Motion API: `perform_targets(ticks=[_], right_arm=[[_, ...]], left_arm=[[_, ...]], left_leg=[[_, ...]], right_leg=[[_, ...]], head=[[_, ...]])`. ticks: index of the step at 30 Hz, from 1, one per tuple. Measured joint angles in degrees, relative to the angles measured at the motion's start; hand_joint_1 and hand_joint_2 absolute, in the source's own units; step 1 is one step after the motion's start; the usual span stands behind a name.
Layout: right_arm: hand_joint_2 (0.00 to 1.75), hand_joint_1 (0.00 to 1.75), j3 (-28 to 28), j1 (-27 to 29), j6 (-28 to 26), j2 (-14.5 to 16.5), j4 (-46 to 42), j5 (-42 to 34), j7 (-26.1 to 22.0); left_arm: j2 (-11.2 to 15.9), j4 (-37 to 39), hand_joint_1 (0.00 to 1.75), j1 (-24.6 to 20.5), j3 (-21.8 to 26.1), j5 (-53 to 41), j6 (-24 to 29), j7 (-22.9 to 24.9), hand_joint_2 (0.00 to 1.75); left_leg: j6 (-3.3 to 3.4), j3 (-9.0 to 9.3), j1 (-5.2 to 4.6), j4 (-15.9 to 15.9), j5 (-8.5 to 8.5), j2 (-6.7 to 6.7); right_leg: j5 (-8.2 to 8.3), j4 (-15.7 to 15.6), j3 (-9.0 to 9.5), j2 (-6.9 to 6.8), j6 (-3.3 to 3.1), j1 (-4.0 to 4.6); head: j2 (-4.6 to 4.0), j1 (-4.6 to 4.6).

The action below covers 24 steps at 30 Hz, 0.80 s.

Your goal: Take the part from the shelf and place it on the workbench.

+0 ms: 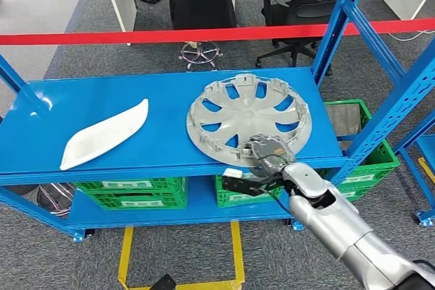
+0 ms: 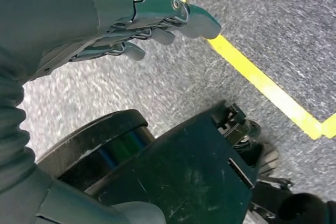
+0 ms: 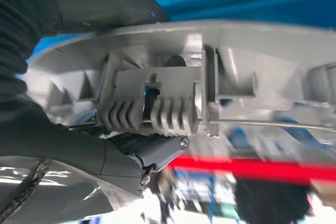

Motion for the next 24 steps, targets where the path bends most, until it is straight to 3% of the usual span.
perform_targets(ticks=[5,10,24], right_arm=[[1.75,1.75,2.2,3.2,-2.9,-0.8,-11.8,4.2,1.5],[1.75,1.75,4.2,4.7,-3.8,-2.2,-18.5,7.6,2.8],[1.75,1.75,6.2,6.8,-5.1,-4.6,-23.5,8.8,3.5]], left_arm=[[0.1,0.5,0.00,0.3,0.9,1.2,1.0,1.0,1.75],[-0.3,0.5,0.00,0.1,2.0,3.0,2.2,-1.1,1.75],[-0.6,0.5,0.00,0.1,3.4,3.9,2.5,-2.6,1.75]], left_leg=[[0.00,-0.18,0.02,0.0,0.00,0.01],[0.00,-0.28,0.01,0.0,0.00,0.00],[0.00,-0.35,0.00,0.1,0.00,0.00]], right_leg=[[0.00,0.0,-0.18,0.02,0.00,0.02],[0.00,0.0,-0.26,0.01,0.00,0.04],[0.01,0.0,-0.32,0.01,0.01,0.01]], head=[[0.00,-0.01],[0.00,0.00],[0.00,0.00]])
